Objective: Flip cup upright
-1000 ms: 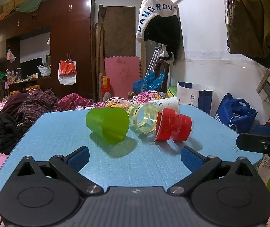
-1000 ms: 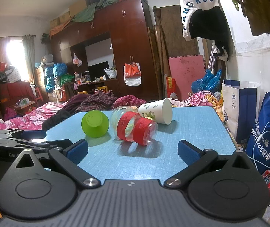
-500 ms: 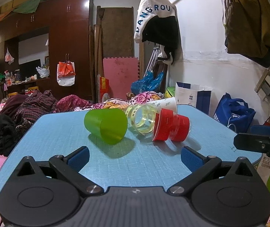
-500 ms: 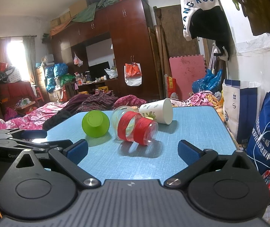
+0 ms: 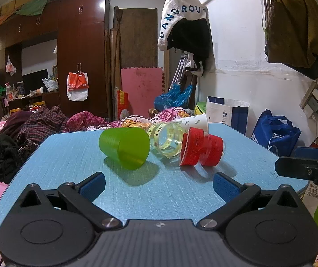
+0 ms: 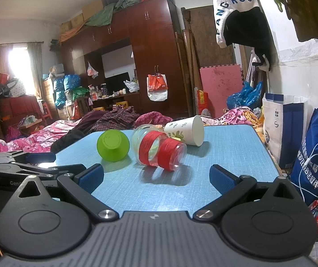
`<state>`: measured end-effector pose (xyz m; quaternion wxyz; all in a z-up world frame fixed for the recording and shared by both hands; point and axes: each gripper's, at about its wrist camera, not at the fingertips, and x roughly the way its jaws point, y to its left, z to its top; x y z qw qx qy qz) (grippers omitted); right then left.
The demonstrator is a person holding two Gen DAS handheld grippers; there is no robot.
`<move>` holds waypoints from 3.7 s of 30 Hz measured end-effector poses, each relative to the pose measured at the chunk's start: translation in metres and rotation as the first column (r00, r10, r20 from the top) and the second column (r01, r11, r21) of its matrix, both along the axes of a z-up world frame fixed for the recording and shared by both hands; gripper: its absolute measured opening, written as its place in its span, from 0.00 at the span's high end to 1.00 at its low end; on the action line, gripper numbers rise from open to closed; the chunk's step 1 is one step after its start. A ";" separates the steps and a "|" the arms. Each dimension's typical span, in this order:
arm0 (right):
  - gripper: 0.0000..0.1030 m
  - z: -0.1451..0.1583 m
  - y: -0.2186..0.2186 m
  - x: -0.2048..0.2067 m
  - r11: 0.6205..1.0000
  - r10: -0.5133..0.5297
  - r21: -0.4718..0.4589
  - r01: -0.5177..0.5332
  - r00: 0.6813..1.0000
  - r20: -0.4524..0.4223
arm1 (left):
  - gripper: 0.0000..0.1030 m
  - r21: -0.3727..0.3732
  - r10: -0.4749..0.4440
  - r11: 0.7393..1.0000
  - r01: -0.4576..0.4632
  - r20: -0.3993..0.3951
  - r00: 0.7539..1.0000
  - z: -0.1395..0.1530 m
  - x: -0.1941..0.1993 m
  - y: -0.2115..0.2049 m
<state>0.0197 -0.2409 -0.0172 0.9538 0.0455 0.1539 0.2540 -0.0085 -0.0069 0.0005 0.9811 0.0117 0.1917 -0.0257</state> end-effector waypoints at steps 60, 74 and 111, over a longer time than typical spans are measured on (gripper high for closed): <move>0.01 0.012 -0.010 0.130 0.967 -0.225 0.048 0.248 0.932 -0.282 | 0.18 0.229 -0.781 0.389 0.892 -0.431 0.451 0.056 0.310 -0.024; 0.01 0.012 -0.018 0.151 0.962 -0.242 0.046 0.268 0.922 -0.302 | 0.27 0.180 -0.773 0.245 0.953 -0.556 0.304 0.025 0.335 -0.042; 0.01 -0.003 -0.053 0.130 0.963 -0.122 0.204 0.177 0.959 -0.256 | 0.37 0.123 -0.473 0.796 0.592 -0.485 0.736 0.098 0.255 -0.012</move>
